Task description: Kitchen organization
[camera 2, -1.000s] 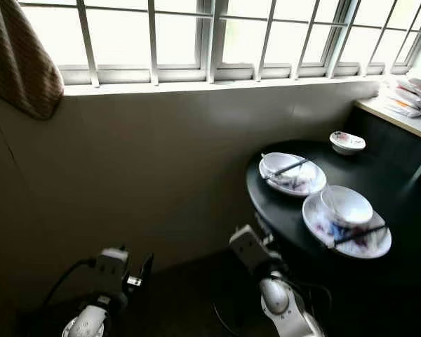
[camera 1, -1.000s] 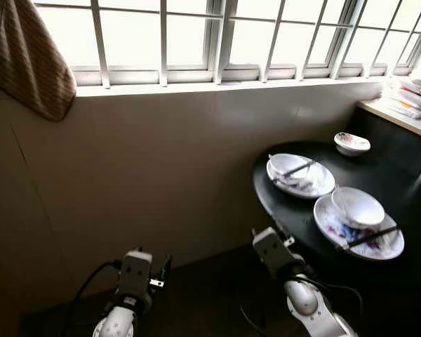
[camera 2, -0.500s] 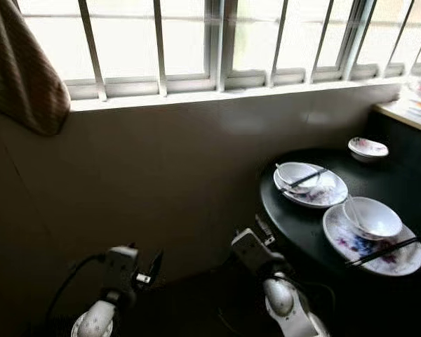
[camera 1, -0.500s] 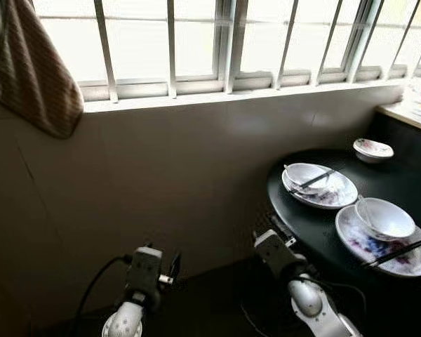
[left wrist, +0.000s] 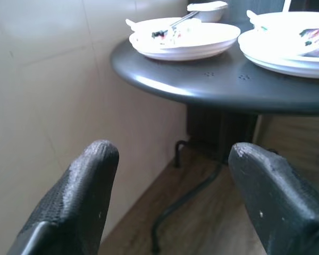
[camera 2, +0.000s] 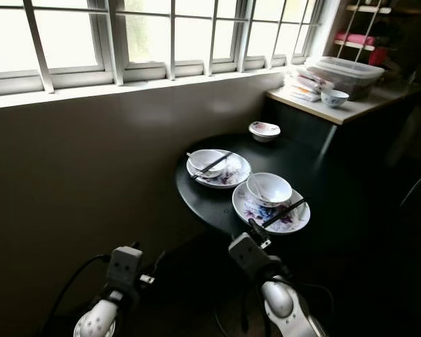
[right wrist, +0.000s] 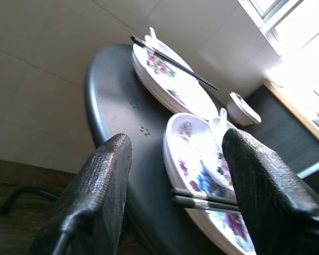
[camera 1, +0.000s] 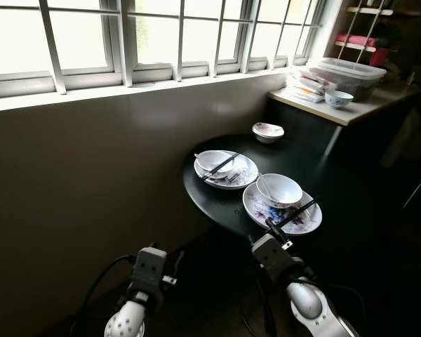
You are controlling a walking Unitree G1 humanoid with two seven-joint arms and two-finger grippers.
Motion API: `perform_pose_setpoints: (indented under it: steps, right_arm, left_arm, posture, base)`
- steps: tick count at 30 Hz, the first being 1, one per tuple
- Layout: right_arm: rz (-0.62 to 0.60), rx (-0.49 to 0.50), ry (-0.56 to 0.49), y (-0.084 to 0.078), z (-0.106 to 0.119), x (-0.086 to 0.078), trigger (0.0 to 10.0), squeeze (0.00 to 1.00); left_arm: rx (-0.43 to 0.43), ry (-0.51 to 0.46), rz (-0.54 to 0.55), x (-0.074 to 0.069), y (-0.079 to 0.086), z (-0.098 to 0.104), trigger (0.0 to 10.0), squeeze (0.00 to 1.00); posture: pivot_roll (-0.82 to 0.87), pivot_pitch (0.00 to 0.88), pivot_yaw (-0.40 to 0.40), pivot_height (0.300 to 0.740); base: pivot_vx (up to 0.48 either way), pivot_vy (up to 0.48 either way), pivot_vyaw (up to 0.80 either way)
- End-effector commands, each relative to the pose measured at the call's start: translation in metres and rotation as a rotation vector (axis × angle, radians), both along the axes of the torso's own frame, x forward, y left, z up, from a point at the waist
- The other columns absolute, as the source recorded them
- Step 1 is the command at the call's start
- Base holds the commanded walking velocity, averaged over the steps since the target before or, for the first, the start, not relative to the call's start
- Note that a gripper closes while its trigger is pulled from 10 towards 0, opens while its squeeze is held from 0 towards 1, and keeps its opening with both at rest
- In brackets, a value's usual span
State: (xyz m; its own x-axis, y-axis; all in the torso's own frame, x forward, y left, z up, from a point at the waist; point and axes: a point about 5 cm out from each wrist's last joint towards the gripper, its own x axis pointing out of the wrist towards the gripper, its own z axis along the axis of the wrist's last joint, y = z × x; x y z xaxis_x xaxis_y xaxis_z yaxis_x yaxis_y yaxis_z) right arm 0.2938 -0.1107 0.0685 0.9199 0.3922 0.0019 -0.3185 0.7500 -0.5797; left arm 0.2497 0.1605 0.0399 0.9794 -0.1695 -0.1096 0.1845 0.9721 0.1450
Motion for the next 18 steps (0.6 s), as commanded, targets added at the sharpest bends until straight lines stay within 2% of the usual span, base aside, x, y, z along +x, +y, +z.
perform_pose_setpoints:
  steps: [1,8,12,13,15,18]
  right_arm:
    - [0.029,0.008,-0.019,-0.003,0.005,0.000,10.0,0.00]
    - [0.138,-0.074,-0.044,0.008,0.005,-0.004,10.0,0.00]
    - [0.150,-0.048,-0.034,0.010,0.007,-0.004,10.0,0.00]
    - [0.145,-0.070,-0.032,0.009,0.005,-0.003,10.0,0.00]
    - [0.147,-0.125,-0.045,0.008,0.004,-0.003,10.0,0.00]
    - [0.148,-0.110,-0.042,0.008,0.004,-0.003,10.0,0.00]
  left_arm:
    - [-0.024,-0.023,-0.003,0.002,-0.005,0.004,10.0,0.00]
    - [-0.014,-0.001,0.011,0.003,-0.002,0.003,10.0,0.00]
    - [-0.013,0.000,0.012,0.003,-0.001,0.003,10.0,0.00]
    - [-0.014,-0.001,0.013,0.003,-0.001,0.003,10.0,0.00]
    - [-0.016,-0.007,0.013,0.003,-0.002,0.004,10.0,0.00]
    - [-0.016,-0.003,0.022,0.003,-0.002,0.003,10.0,0.00]
  posture:
    - [0.03,0.000,-0.055,0.740]
    - [0.03,0.000,-0.055,0.740]
    - [0.03,0.000,-0.054,0.740]
    - [0.03,0.000,-0.054,0.740]
    - [0.03,0.000,-0.054,0.740]
    - [0.03,0.000,-0.054,0.740]
  base:
    - [0.000,-0.364,-0.80]
    - [0.000,0.000,0.00]
    - [0.000,0.000,0.00]
    - [0.000,0.000,0.00]
    - [0.000,0.000,0.80]
    - [0.000,0.000,0.80]
